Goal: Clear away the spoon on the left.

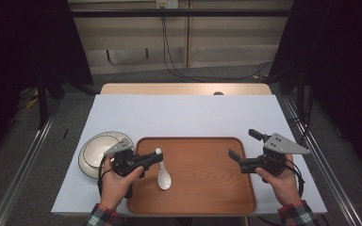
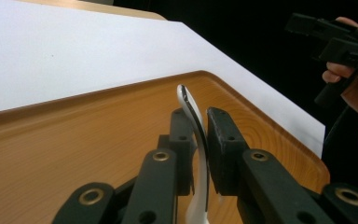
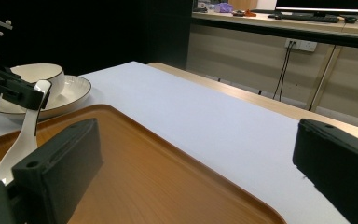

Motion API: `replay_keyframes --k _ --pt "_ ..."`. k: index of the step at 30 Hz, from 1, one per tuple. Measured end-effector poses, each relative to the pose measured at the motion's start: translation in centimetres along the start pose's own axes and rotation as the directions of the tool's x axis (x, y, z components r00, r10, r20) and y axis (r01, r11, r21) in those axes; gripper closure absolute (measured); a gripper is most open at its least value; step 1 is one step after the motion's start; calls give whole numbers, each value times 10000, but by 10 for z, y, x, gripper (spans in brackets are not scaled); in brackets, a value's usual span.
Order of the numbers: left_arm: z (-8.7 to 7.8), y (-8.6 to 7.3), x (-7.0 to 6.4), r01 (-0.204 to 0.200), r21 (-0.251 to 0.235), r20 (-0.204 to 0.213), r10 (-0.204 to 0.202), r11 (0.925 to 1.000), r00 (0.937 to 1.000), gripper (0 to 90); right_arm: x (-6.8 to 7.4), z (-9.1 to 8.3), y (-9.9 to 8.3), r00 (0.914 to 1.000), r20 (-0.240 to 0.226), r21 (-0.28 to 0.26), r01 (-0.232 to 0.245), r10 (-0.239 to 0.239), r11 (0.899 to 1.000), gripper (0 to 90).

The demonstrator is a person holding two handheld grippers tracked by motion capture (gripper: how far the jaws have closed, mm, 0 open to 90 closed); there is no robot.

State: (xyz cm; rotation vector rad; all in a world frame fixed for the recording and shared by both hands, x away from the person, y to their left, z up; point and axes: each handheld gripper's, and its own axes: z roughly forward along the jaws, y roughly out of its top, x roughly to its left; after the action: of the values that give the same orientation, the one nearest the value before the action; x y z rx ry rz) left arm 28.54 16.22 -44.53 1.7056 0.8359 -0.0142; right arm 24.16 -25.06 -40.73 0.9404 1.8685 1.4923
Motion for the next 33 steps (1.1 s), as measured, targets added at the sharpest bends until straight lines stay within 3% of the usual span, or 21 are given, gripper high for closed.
replay_keyframes --k 13,33 --pt "2 -5 2 -460 462 -465 481 9979 9978 762 0 0 -1 10000 9 70 44 -45 10000 9" --pt "5 -13 5 -485 766 -697 539 9959 9961 725 2 1 -2 9998 -149 121 121 -119 9999 9"
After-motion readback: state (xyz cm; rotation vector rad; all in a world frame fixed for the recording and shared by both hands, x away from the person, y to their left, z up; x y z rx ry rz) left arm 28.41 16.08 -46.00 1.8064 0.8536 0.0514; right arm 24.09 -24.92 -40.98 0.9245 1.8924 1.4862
